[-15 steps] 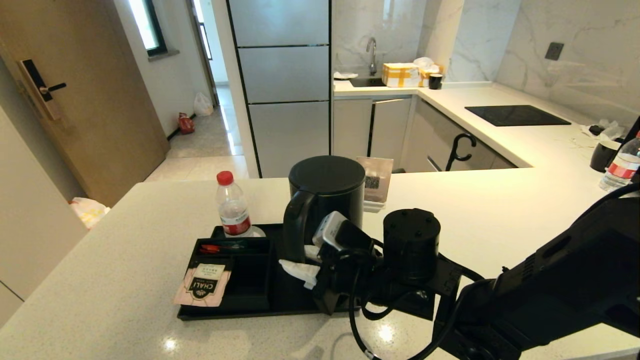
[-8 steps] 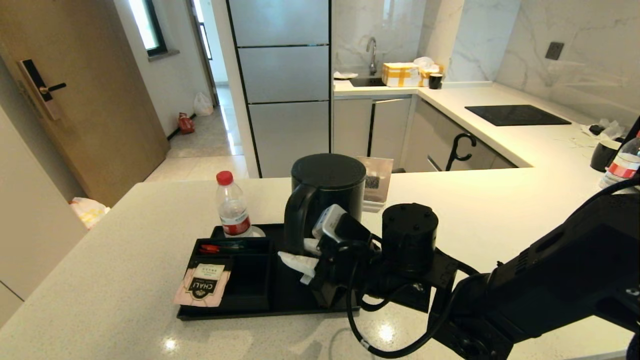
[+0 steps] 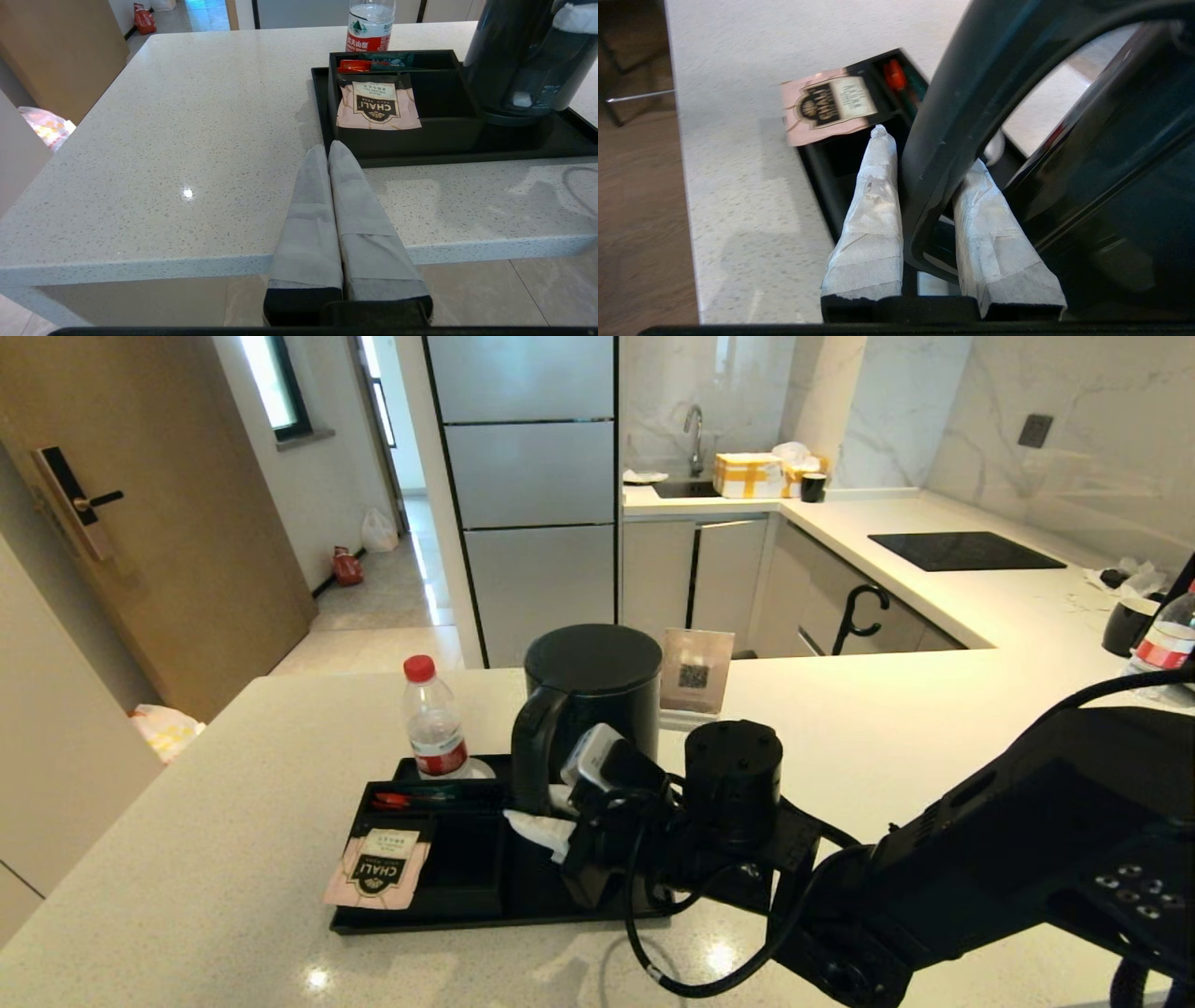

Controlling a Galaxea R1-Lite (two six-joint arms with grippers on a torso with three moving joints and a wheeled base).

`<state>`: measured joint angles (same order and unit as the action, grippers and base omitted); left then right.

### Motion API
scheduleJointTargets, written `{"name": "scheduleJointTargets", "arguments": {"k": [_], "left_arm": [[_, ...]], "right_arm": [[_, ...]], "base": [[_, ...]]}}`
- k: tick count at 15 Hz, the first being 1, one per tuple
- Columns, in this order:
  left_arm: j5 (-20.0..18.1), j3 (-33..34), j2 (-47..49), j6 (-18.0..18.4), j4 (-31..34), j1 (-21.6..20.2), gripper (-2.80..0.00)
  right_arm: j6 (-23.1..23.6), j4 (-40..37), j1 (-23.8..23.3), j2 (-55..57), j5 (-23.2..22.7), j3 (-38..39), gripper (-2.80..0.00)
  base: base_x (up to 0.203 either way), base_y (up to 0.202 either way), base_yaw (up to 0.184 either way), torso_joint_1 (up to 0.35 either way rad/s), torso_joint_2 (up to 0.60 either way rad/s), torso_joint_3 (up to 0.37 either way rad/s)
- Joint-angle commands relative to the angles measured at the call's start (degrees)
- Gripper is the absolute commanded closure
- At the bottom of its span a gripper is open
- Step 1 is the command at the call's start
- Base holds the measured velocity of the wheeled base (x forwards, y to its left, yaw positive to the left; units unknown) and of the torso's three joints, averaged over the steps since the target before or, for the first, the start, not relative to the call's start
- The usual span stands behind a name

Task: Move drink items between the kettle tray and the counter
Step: Return the kettle to its original position

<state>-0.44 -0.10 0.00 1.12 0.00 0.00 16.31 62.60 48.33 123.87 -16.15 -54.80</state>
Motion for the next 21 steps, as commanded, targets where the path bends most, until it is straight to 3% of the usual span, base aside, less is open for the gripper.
{"name": "scheduleJointTargets", "arguments": {"k": [1, 13, 21], "left_arm": [[0.0, 0.0, 0.1, 0.0, 0.0, 0.0, 0.0], [0.0, 0.0, 0.1, 0.0, 0.0, 0.0, 0.0], [0.0, 0.0, 0.1, 0.0, 0.0, 0.0, 0.0]], "right_arm": [[0.0, 0.3, 0.2, 2.2, -0.1, -0.6, 0.0], [-0.1, -2.7, -1.0, 3.0, -0.2, -3.0, 0.0], [-2.4, -2.7, -2.4, -2.1, -0.2, -2.9, 0.0]], "base": [[0.0, 0.0, 0.0, 0.0, 0.0, 0.0], [0.0, 0.0, 0.0, 0.0, 0.0, 0.0], [0.0, 0.0, 0.0, 0.0, 0.0, 0.0]]}}
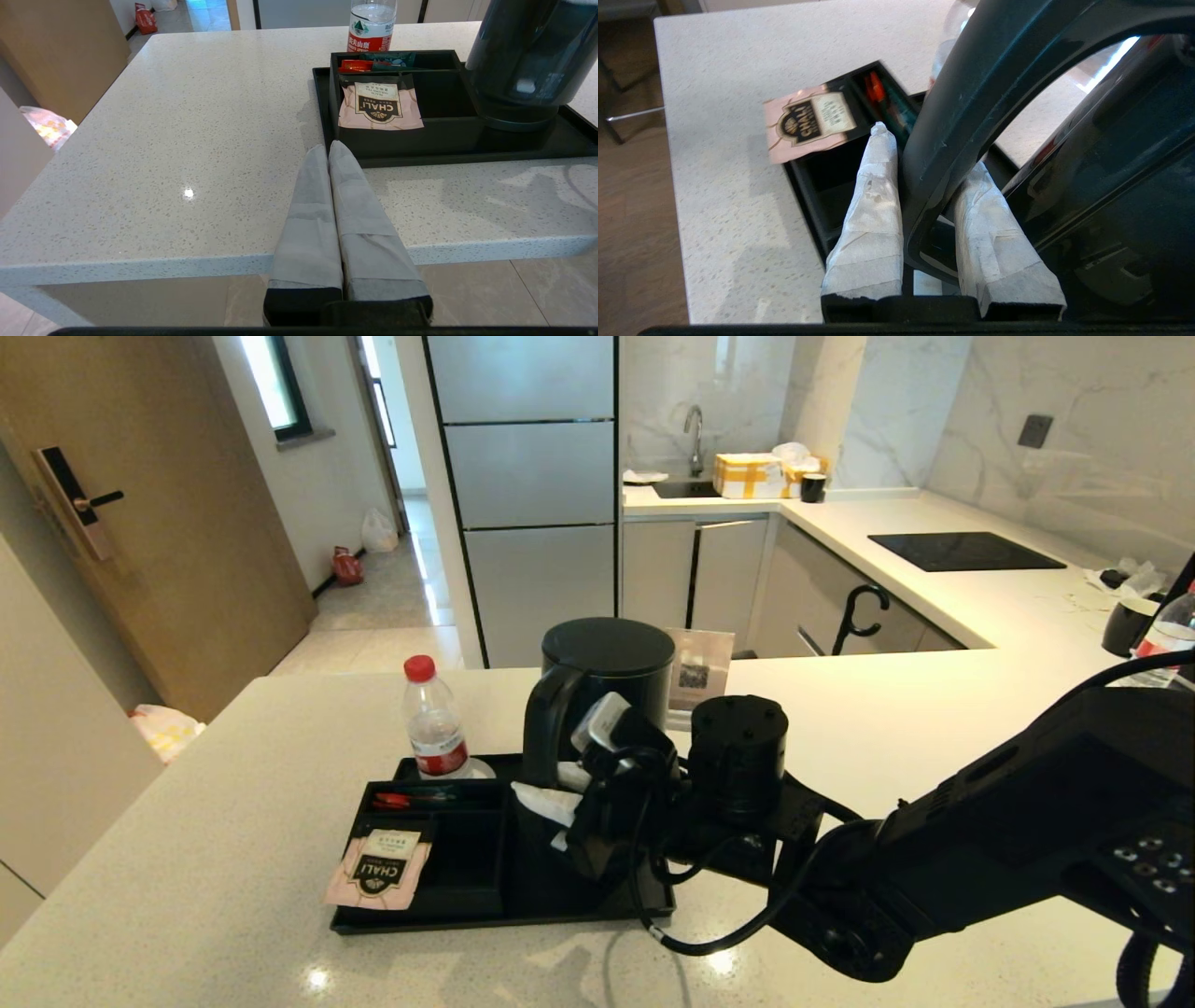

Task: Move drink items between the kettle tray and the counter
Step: Return the kettle to its original position

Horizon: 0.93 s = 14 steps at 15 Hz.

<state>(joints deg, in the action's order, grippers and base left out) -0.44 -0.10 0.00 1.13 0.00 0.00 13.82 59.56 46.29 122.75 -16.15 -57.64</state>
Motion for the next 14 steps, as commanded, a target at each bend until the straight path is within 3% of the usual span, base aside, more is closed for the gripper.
{"name": "scheduleJointTargets", "arguments": {"k": [1, 14], "left_arm": [[0.0, 0.0, 0.1, 0.0, 0.0, 0.0, 0.0], [0.0, 0.0, 0.1, 0.0, 0.0, 0.0, 0.0]], "right_arm": [[0.1, 0.2, -0.4, -0.9, -0.3, 0.3, 0.0], [-0.1, 0.6, 1.3, 0.5, -1.1, 1.6, 0.0]], "base": [[0.0, 0.0, 0.0, 0.0, 0.0, 0.0], [0.0, 0.0, 0.0, 0.0, 0.0, 0.0]]}}
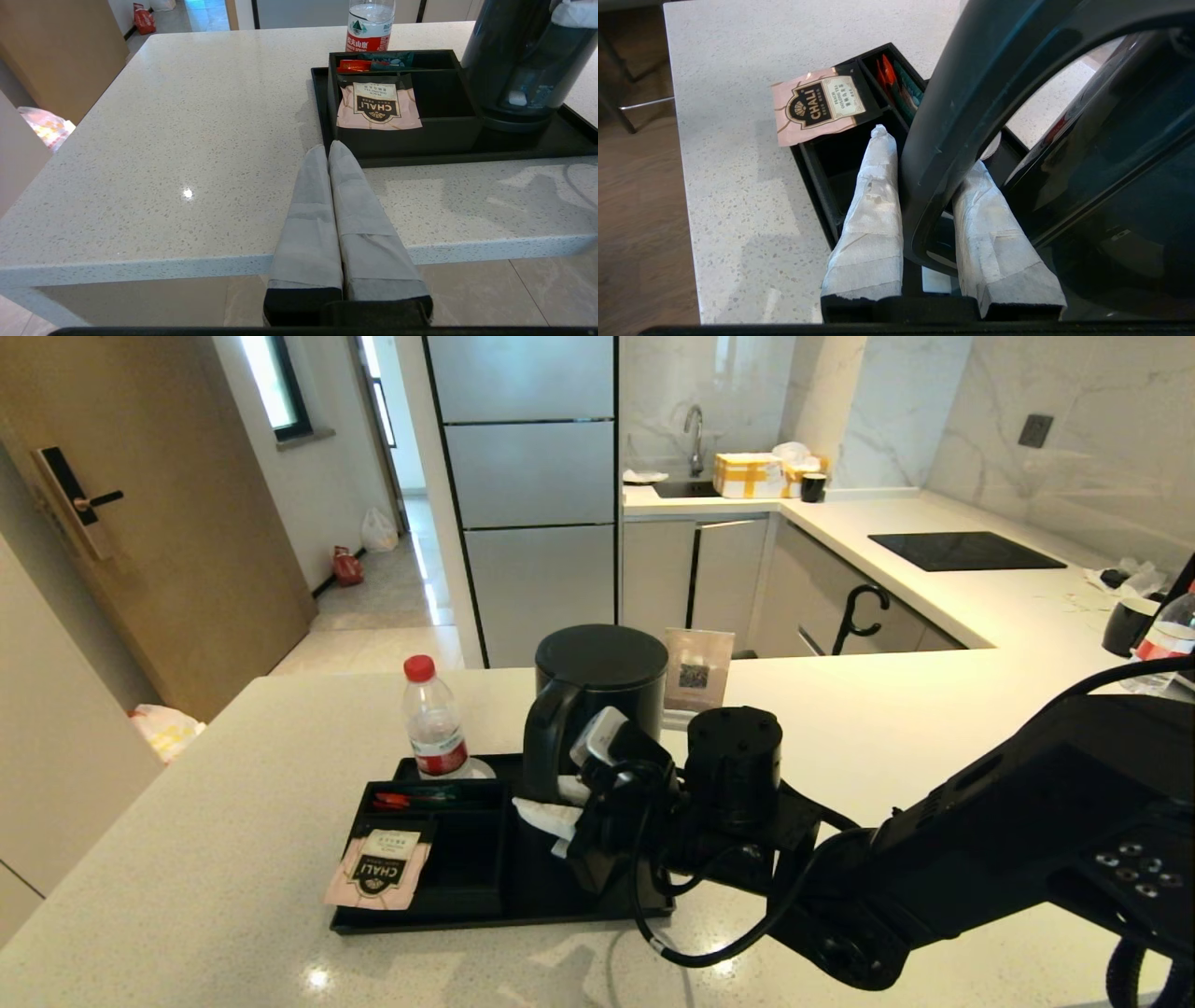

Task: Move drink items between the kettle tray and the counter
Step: Return the kettle to its original position

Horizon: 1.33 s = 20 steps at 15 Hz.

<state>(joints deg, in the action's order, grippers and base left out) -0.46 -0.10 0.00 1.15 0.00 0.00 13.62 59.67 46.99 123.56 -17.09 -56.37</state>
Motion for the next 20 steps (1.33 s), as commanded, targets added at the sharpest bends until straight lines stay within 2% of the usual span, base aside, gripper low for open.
{"name": "scheduleJointTargets", "arguments": {"k": [1, 11, 15, 19, 20], "left_arm": [[0.0, 0.0, 0.1, 0.0, 0.0, 0.0, 0.0], [0.0, 0.0, 0.1, 0.0, 0.0, 0.0, 0.0], [0.0, 0.0, 0.1, 0.0, 0.0, 0.0, 0.0], [0.0, 0.0, 0.1, 0.0, 0.0, 0.0, 0.0], [0.0, 0.0, 0.1, 0.0, 0.0, 0.0, 0.0]], "right_arm": [[-0.4, 0.6, 0.9, -0.5, -0.1, 0.4, 0.0], [-0.8, -0.4, 1.0, 0.6, -0.5, 1.1, 0.0], [-0.9, -4.5, 1.0, -0.1, -0.1, 0.0, 0.0], [-0.9, -4.5, 1.0, 0.4, 0.0, -0.8, 0.0], [-0.9, -4.5, 0.9, 0.4, 0.3, -0.9, -2.8]], "base": [[0.0, 0.0, 0.0, 0.0, 0.0, 0.0], [0.0, 0.0, 0.0, 0.0, 0.0, 0.0], [0.0, 0.0, 0.0, 0.0, 0.0, 0.0], [0.0, 0.0, 0.0, 0.0, 0.0, 0.0], [0.0, 0.0, 0.0, 0.0, 0.0, 0.0]]}}
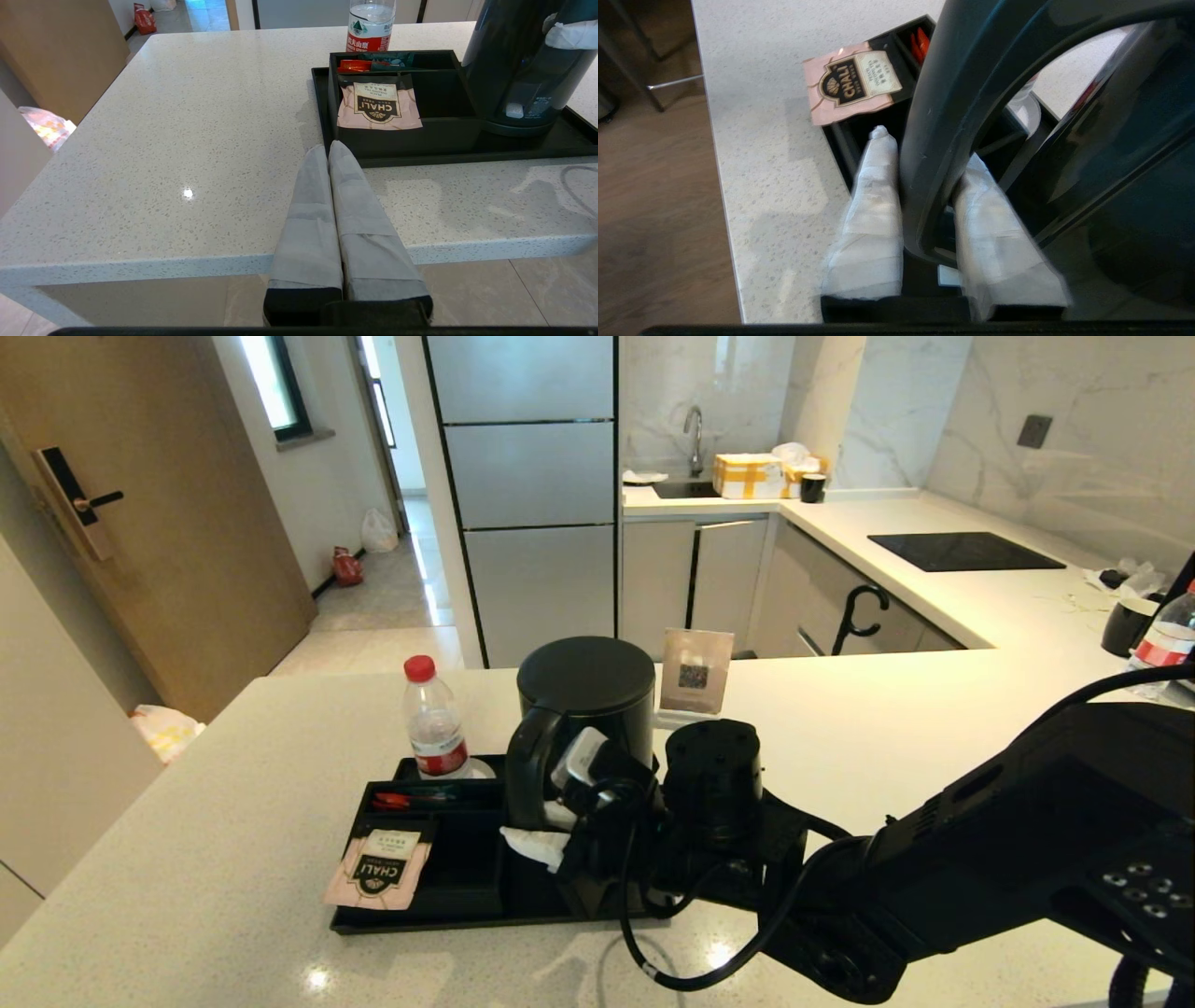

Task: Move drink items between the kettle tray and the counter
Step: Return the kettle to its original position

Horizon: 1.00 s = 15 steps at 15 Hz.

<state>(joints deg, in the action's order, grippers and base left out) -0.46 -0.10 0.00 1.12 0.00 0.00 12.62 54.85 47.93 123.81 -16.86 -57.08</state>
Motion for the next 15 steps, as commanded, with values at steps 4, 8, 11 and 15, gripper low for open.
{"name": "scheduleJointTargets", "arguments": {"k": [4, 8, 11, 15], "left_arm": [[0.0, 0.0, 0.1, 0.0, 0.0, 0.0, 0.0], [0.0, 0.0, 0.1, 0.0, 0.0, 0.0, 0.0], [0.0, 0.0, 0.1, 0.0, 0.0, 0.0, 0.0], [0.0, 0.0, 0.1, 0.0, 0.0, 0.0, 0.0]], "right_arm": [[0.0, 0.2, 0.1, 0.1, 0.5, -0.2, -2.8], [0.0, 0.7, 0.0, 0.3, 0.4, -0.1, -2.8], [0.0, 0.8, 0.0, -0.5, 0.4, 0.8, -2.8], [-0.5, 0.8, 0.0, -1.5, 0.6, 1.1, -2.8]], "base": [[0.0, 0.0, 0.0, 0.0, 0.0, 0.0], [0.0, 0.0, 0.0, 0.0, 0.0, 0.0], [0.0, 0.0, 0.0, 0.0, 0.0, 0.0], [0.0, 0.0, 0.0, 0.0, 0.0, 0.0]]}}
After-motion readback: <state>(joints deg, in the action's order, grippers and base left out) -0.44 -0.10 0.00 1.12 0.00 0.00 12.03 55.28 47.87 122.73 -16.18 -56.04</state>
